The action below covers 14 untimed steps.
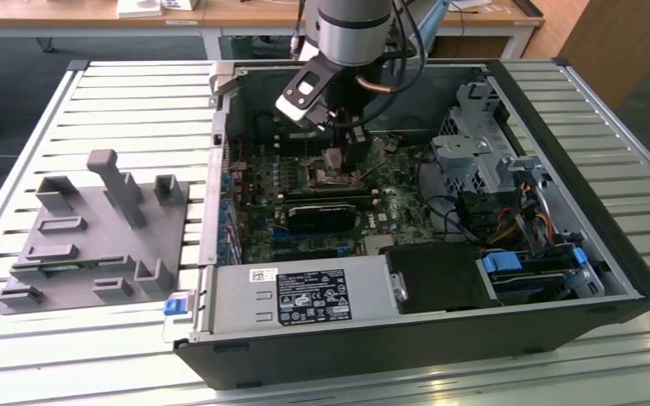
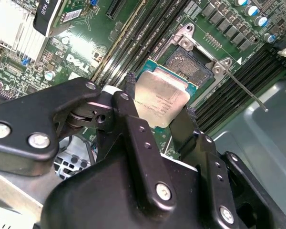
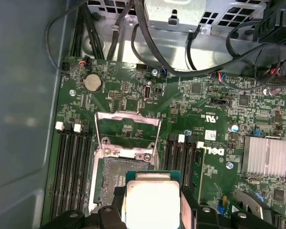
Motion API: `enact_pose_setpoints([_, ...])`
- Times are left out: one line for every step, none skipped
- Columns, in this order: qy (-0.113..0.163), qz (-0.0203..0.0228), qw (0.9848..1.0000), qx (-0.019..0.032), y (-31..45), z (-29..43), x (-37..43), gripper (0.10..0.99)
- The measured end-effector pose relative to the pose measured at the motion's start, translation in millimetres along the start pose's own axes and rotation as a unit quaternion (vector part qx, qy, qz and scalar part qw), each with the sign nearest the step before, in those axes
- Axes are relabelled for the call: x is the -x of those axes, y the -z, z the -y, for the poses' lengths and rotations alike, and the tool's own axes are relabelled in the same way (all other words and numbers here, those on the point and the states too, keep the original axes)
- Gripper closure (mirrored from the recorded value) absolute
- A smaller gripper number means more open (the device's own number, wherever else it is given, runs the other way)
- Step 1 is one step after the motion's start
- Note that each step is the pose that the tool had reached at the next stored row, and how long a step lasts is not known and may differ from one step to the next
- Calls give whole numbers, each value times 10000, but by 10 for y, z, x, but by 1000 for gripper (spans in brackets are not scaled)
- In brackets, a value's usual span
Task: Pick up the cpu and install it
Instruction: 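Place the cpu into insertion slot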
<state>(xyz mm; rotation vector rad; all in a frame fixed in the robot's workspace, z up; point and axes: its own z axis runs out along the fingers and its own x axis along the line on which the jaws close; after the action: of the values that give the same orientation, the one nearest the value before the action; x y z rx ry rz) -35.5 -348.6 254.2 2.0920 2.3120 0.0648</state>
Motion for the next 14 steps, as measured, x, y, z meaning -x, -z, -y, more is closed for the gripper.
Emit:
enact_pose_setpoints([-7, 1, 10000, 0, -4, 0, -5, 549])
enact_pose_setpoints([-29, 3, 10000, 0, -13, -1, -16, 549])
enact_pose_setpoints([-55, 3, 10000, 1, -25, -1, -24, 549])
enact_pose_setpoints([-79, 4, 10000, 1, -39, -2, -35, 549])
enact_pose_setpoints([-96, 5, 10000, 1, -55, -3, -53, 549])
enact_pose_setpoints([-111, 6, 9999, 2, -69, -4, -70, 549])
enact_pose_setpoints([-131, 7, 9999, 1, -84, -5, -84, 549])
enact_pose_setpoints([-160, 7, 9999, 3, -98, -3, -92, 549])
enact_pose_setpoints([-200, 8, 9998, 4, -112, 0, -99, 549])
enact_pose_setpoints([-235, 11, 9997, 3, -124, 3, -106, 549])
enact_pose_setpoints([-267, 13, 9996, 3, -136, 7, -114, 549])
enact_pose_setpoints([-289, 14, 9996, 4, -150, 12, -122, 549])
enact_pose_setpoints([-305, 14, 9995, 4, -166, 18, -127, 549])
enact_pose_setpoints([-321, 16, 9995, 4, -181, 25, -134, 549])
